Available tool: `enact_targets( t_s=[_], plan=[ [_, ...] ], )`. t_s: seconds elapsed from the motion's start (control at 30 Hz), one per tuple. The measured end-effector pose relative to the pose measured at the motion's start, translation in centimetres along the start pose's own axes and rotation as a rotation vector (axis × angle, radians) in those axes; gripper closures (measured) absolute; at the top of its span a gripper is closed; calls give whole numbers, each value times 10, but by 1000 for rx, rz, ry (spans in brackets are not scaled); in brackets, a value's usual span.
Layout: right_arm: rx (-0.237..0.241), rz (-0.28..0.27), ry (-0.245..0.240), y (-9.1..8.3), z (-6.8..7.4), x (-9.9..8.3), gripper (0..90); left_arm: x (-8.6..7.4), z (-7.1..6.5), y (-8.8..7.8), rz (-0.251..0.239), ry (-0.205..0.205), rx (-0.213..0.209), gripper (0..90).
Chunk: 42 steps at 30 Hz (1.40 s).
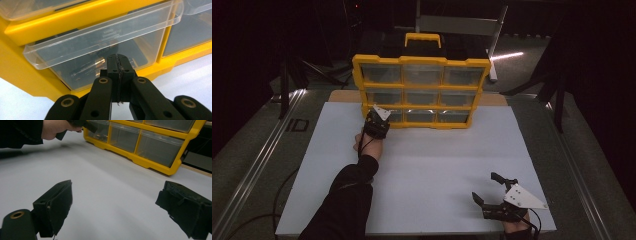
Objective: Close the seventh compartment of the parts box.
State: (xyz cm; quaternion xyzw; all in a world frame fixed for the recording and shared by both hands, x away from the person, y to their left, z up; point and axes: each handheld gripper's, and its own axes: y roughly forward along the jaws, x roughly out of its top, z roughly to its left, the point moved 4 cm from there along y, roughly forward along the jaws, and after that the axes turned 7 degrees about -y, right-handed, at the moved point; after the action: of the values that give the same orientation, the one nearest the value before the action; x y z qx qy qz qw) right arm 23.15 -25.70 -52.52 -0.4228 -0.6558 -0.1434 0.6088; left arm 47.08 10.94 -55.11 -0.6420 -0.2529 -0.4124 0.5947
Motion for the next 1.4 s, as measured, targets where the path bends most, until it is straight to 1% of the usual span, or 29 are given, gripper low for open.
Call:
enact_targets(
  t_s=[0.3,0.6,0.63,0.67,0.7,0.73,0.8,0.83,0.87,0.9,0.93,0.97,1.03,1.1,1.13,1.2,1.23,1.3,1.37,1.4],
  plan=[
    [1,-1,2,0,0,0,104,2,3,4,6,-6,4,883],
    [1,-1,2,0,0,0,104,2,2,4,6,1,9,881],
    [1,-1,2,0,0,0,104,2,1,4,9,4,0,873],
    [1,-1,2,0,0,0,104,2,0,5,15,5,-18,854],
    [1,-1,2,0,0,0,104,2,0,5,15,5,-18,832],
    [2,-1,3,0,0,0,104,1,-3,6,23,33,-15,832],
    [1,0,2,0,0,0,104,2,-4,4,19,34,-18,830],
    [1,0,1,0,0,0,104,2,-6,3,18,28,-26,830],
    [0,0,0,0,0,0,104,2,-7,3,20,25,-42,830],
    [1,0,1,0,0,0,104,1,-10,2,24,32,-35,828],
    [1,0,1,0,0,0,104,1,-12,1,27,37,-28,801],
    [1,0,2,0,0,0,104,1,-13,1,29,26,-39,791],
    [2,2,-1,1,0,0,104,1,-16,-1,44,7,-39,729],
    [1,2,-2,0,0,0,104,2,-17,-2,54,-13,-48,652],
    [1,1,-2,0,0,0,104,2,-18,-2,55,-17,-50,646],
    [0,1,-3,0,0,0,104,2,-19,-4,59,-17,-56,577],
    [0,1,-3,0,0,0,104,2,-19,-5,59,-21,-54,563],
    [0,1,-5,0,0,0,104,2,-19,-8,63,-36,-61,506],
    [1,0,-5,0,0,0,104,3,-18,-10,55,-49,-55,450],
    [1,2,-5,0,0,0,104,4,-18,-12,54,-52,-62,435]
  ],
)
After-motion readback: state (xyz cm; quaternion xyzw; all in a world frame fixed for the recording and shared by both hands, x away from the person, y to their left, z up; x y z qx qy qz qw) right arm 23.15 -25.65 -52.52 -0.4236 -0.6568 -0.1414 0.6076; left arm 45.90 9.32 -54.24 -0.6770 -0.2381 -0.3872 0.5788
